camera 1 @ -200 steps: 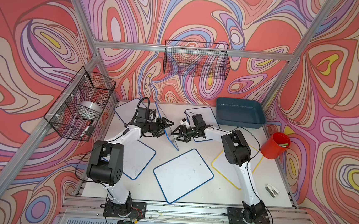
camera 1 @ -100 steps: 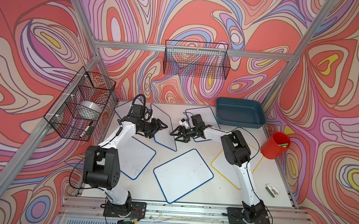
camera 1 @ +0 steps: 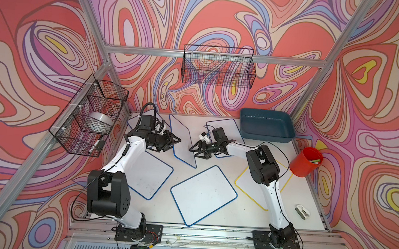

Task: Put the whiteboard into the storage box
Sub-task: Pick up the whiteboard at the center of the board.

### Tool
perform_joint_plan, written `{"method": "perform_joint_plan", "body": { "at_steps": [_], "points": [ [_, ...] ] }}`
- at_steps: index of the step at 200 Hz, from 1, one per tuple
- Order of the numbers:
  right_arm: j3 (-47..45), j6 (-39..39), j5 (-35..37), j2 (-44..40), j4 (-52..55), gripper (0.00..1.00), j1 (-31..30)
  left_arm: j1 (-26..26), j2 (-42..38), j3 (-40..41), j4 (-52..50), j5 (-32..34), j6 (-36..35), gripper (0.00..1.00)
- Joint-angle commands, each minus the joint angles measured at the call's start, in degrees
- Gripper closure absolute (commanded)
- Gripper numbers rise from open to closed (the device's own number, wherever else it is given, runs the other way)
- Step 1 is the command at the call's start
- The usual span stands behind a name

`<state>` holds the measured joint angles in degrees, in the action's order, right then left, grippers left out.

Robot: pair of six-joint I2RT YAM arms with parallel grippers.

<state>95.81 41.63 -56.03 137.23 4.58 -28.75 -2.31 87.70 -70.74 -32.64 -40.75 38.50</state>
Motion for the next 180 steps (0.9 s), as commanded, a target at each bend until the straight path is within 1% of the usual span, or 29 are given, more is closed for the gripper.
{"method": "perform_joint_plan", "body": {
  "at_steps": [1, 26, 44, 64, 71, 83, 93, 111, 118, 156, 180],
  "points": [
    [-3.47, 0.2, 5.65, 1.39, 5.63, 0.17, -0.87, 0.11, -1.7, 0.44, -0.81, -2.08, -0.84, 0.65],
    [-4.05, 0.21, 5.68, 0.96, 5.44, 0.17, -1.12, 0.11, -1.57, 2.06, -0.73, -2.04, -0.78, 0.65],
    [-4.14, 0.15, 5.6, 0.85, 5.45, 0.17, -1.3, 0.11, -1.63, 3.0, -1.28, -1.11, -1.25, 0.62],
    [-4.16, 0.12, 5.55, 0.8, 5.44, 0.17, -1.48, 0.11, -1.3, 3.9, -1.31, -0.9, -1.42, 0.64],
    [-4.18, -0.01, 5.53, 0.83, 5.55, 0.17, -1.48, 0.11, -1.3, 4.03, -1.27, -1.11, -1.35, 0.69],
    [-4.06, -0.11, 5.55, 0.89, 5.69, 0.17, -1.48, 0.11, -1.69, 4.12, -1.28, -1.02, -1.48, 0.73],
    [-4.13, -0.18, 5.52, 0.83, 5.76, 0.17, -1.48, 0.11, -2.06, 3.98, -1.28, -0.5, -1.61, 0.81],
    [-4.49, -0.27, 5.64, 0.58, 5.58, 0.17, -1.48, 0.11, -2.45, 3.44, -1.28, -0.46, -1.69, 0.92],
    [-4.58, -0.16, 5.58, 0.46, 5.58, 0.17, -1.48, 0.11, -2.54, 3.21, -1.15, -0.69, -1.7, 0.95],
    [-5.6, -0.68, 6.06, -0.85, 5.97, 0.17, -1.48, 0.82, -5.06, 3.91, 1.91, -1.73, -1.84, 1.0],
    [-5.96, -1.4, 6.62, -1.05, 6.94, 0.17, -1.48, 2.51, -6.5, 4.45, 2.72, -3.33, -1.35, 1.0]
  ]
}}
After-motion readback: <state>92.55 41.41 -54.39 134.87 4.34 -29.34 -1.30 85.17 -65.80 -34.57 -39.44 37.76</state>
